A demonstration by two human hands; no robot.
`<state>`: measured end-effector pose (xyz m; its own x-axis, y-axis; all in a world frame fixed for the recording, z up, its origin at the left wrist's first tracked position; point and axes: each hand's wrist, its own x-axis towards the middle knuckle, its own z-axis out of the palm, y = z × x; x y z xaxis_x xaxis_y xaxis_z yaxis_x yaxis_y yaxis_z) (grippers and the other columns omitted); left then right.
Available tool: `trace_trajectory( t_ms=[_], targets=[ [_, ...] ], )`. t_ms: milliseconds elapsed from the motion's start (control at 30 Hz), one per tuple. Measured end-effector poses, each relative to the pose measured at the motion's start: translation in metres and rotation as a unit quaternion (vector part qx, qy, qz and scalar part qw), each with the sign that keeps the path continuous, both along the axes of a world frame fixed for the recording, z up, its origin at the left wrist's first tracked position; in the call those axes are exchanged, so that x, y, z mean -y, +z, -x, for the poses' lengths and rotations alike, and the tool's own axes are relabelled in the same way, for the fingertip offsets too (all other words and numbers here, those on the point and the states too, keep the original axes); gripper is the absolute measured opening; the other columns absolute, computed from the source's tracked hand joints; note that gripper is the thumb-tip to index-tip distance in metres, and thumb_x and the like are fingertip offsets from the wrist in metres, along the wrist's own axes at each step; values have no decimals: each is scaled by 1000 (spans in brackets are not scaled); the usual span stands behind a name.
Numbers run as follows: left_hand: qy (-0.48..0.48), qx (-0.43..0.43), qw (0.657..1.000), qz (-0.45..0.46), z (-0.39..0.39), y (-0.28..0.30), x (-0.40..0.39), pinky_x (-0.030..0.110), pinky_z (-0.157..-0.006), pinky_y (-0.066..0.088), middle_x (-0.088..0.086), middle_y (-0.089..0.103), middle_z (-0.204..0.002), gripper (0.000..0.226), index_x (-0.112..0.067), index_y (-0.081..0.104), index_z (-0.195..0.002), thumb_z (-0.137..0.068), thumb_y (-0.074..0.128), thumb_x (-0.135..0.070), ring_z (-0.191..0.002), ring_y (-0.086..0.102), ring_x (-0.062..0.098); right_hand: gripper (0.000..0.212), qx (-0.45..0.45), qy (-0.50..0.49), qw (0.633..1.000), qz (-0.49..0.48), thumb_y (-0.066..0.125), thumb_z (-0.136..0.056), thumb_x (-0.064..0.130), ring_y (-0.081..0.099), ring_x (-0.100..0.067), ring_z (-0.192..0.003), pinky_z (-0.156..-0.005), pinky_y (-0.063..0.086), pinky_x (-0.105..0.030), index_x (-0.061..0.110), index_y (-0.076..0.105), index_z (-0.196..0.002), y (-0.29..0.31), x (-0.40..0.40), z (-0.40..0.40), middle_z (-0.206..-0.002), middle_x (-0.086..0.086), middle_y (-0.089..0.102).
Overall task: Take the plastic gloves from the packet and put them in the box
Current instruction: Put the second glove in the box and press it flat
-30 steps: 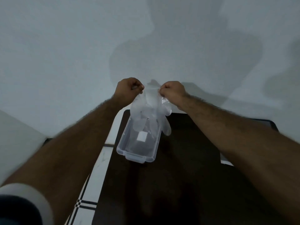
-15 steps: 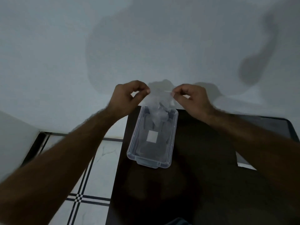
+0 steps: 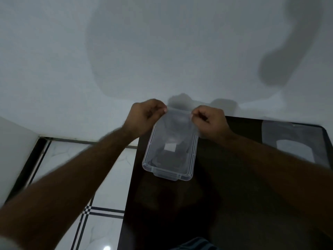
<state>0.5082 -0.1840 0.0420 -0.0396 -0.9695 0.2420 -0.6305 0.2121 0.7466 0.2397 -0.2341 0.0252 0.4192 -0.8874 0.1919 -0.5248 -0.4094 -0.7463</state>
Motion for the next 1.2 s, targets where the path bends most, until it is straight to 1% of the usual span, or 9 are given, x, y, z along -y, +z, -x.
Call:
trace_trajectory(
  t_ms=[100,233,333,467,600,767,900,1067,1200],
  targets=[
    [14,-47,998,-37,-4,7,42,34,-85,64,-12,79,-88,4,-21,80,-99,-95,79,-20,-81,75,7,7,-19,-65,996,-55,73,-92,14,74,-14,-80,-80,62,-36,15,78,-86,4,36,-14,-84,2,78],
    [31,-84,996,-30,-7,21,85,50,-87,63,-6,78,-83,6,-23,78,-93,-92,79,-18,-77,71,10,8,7,-129,990,-54,74,-90,17,68,-9,-77,-81,58,-33,20,78,-84,21,68,-25,-81,8,74],
    [40,-81,994,63,0,48,87,42,-83,63,1,79,-93,6,-17,77,-98,-97,75,-23,-83,74,15,9,48,-124,991,13,74,-93,18,63,0,-70,-73,52,-23,20,77,-84,45,71,-25,-76,10,71],
    [-10,-22,984,177,3,65,53,21,-82,57,2,80,-105,13,-3,71,-106,-104,69,-16,-94,75,12,9,81,-48,992,84,72,-94,5,72,-8,-84,-76,55,-20,6,75,-86,65,37,-14,-87,-1,77],
    [-112,82,977,158,-7,32,20,29,-89,59,5,78,-120,20,-5,71,-120,-106,63,-16,-105,75,18,8,61,37,996,58,70,-91,2,77,-6,-95,-81,62,-24,-2,77,-91,37,5,-3,-100,-6,81],
    [-192,226,953,59,-16,-31,1,41,-82,59,8,77,-107,35,-10,69,-126,-106,49,-32,-95,73,27,19,-62,92,992,62,68,-90,23,75,-19,-81,-75,62,-44,7,78,-91,-22,-3,-1,-89,-4,79],
    [-243,283,927,32,-19,-69,-4,40,-86,52,8,75,-93,34,-11,68,-113,-108,44,-35,-83,70,29,41,-227,138,964,-18,52,-89,53,66,-10,-83,-82,60,-40,21,76,-97,-47,-7,-5,-90,4,74],
    [-284,341,895,51,-18,-93,-8,41,-94,50,4,76,-89,17,-17,67,-99,-100,56,-31,-80,70,30,22,-332,221,917,9,65,-97,39,67,-14,-81,-106,49,-39,21,76,-98,-67,-11,-12,-90,2,75],
    [-309,401,862,12,-14,-104,-5,51,-118,37,2,77,-91,11,-22,67,-103,-97,68,-31,-90,75,27,24,-436,294,850,27,60,-100,42,72,-15,-96,-126,33,-48,25,74,-107,-74,-22,-20,-101,2,77]
  ],
)
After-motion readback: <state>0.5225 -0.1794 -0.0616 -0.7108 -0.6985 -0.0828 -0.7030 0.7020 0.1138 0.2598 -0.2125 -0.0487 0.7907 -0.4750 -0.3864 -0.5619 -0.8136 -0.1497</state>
